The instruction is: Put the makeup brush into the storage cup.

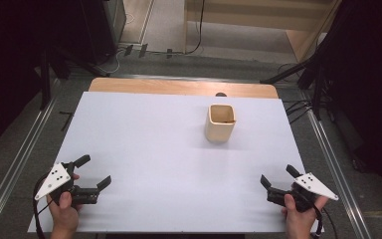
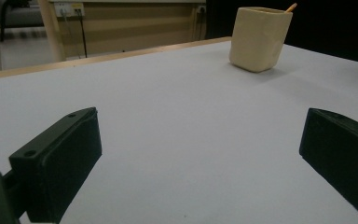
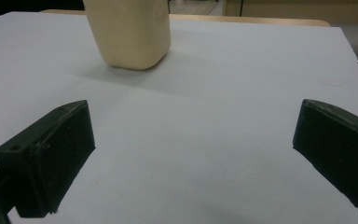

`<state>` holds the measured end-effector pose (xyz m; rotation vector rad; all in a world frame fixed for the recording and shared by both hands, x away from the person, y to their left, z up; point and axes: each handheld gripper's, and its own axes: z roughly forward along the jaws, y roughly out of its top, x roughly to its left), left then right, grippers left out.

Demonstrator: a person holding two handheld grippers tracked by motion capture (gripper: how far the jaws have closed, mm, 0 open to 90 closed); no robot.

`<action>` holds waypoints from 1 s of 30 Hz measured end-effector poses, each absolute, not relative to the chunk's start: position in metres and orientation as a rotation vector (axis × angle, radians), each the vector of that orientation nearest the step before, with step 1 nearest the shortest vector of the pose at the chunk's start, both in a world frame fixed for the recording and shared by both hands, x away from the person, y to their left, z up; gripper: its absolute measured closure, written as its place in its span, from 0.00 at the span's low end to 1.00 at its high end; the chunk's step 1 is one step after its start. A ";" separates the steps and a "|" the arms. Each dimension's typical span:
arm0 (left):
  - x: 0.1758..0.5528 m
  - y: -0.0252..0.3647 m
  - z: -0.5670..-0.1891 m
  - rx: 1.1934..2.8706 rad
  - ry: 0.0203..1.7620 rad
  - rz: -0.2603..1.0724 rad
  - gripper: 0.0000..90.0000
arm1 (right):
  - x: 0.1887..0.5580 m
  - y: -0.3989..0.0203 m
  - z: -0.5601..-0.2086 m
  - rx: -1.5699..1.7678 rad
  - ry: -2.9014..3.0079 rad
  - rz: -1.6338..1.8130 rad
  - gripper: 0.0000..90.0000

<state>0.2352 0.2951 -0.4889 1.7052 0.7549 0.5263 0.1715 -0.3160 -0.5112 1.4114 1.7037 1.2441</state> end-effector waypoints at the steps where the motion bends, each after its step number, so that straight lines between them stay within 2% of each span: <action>1: 0.235 0.295 -0.489 1.704 0.755 0.526 0.00 | 0.171 -0.316 -0.511 1.410 1.705 1.238 0.00; 15: 0.236 0.296 -0.489 1.698 0.758 0.525 0.00 | 0.154 -0.328 -0.511 1.411 1.687 1.229 0.00; 30: 0.236 0.295 -0.489 1.704 0.756 0.528 0.00 | 0.158 -0.327 -0.511 1.434 1.697 1.229 0.00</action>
